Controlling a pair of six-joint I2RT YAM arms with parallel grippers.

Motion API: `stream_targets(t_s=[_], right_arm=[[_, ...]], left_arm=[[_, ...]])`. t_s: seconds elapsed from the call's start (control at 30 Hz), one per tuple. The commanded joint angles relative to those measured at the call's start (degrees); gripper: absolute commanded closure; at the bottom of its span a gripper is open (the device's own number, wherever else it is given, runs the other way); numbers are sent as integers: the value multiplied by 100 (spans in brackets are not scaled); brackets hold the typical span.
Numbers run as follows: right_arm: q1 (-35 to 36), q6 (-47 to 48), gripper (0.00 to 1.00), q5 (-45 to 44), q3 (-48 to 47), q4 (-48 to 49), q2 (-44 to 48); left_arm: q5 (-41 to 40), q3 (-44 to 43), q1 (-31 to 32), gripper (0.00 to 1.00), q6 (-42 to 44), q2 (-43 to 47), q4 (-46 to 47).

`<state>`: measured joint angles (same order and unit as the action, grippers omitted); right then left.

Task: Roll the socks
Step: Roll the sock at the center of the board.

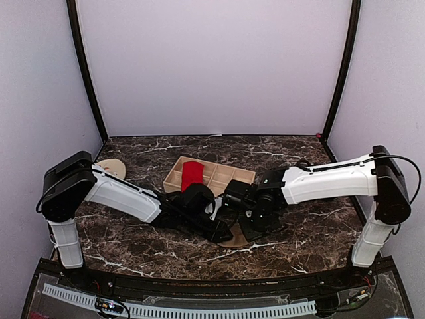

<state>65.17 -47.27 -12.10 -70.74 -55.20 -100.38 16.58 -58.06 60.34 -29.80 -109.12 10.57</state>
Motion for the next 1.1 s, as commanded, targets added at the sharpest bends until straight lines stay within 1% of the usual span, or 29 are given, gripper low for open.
stream_targets(t_s=[0.0, 0.1, 0.3, 0.4, 1.07], right_arm=[[113, -89, 100, -165, -177, 6, -134], [144, -106, 100, -191, -176, -7, -174], [195, -181, 82, -172, -161, 44, -157], [211, -222, 77, -100, -127, 161, -111], [216, -518, 76, 465, 432, 1224, 123]], left_arm=[[-253, 154, 48, 67, -334, -71, -109], [-287, 140, 57, 67, -434, -127, -133], [-269, 122, 63, 68, -550, -196, -186], [-269, 134, 66, 68, -562, -197, -204], [-228, 157, 66, 69, -567, -202, -239]])
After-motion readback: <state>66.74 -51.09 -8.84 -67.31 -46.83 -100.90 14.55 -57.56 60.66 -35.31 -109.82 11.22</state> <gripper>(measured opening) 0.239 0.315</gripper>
